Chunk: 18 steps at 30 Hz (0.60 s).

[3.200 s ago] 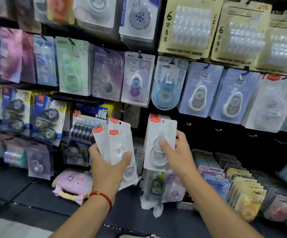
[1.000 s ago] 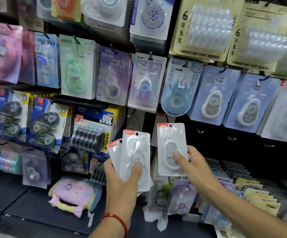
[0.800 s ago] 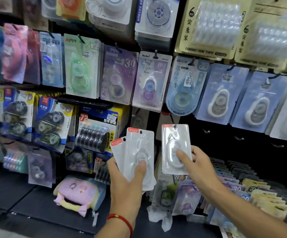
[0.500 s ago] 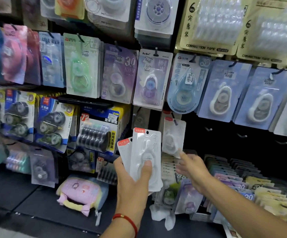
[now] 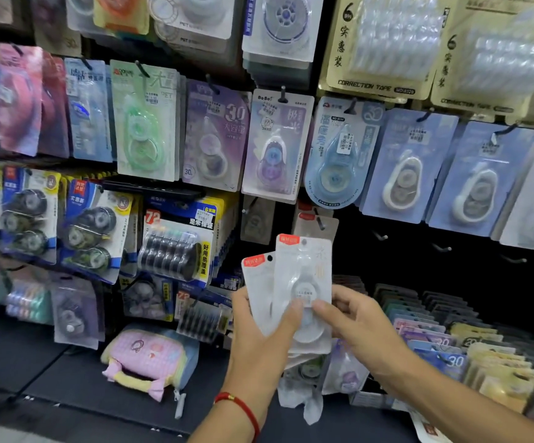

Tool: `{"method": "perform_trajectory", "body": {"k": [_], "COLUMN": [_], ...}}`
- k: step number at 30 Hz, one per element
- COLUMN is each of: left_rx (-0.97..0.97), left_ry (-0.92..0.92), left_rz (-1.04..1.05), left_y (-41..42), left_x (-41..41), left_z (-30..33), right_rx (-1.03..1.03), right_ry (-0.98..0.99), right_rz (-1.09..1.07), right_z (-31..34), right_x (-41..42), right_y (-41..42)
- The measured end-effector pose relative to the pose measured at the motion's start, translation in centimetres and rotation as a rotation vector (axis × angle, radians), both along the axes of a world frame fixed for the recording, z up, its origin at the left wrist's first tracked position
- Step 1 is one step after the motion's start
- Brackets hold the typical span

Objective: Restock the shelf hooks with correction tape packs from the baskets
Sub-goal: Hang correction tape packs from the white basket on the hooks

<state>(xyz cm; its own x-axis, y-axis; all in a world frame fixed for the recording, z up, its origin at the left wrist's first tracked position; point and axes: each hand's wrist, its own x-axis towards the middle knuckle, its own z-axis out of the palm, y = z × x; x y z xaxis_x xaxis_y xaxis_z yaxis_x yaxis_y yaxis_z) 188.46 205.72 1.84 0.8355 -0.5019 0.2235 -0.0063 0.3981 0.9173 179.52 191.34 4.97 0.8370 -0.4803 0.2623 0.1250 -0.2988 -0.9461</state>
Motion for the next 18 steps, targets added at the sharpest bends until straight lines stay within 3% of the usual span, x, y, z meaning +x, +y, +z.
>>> {"method": "perform_trajectory", "body": {"k": [4,18], "left_rx": [0.074,0.062], "left_ry": [-0.036,-0.091], "left_rz": [0.037,0.162], "left_y": [0.2,0.8], "left_x": [0.5,0.7], "left_z": [-0.4,0.1], "right_rx": [0.083,-0.044], "right_ry": [-0.023,-0.041], "right_rz": [-0.121,-0.277], "right_z": [0.3,0.2], "right_x": [-0.1,2.3], "right_y": [-1.4,-4.0]}}
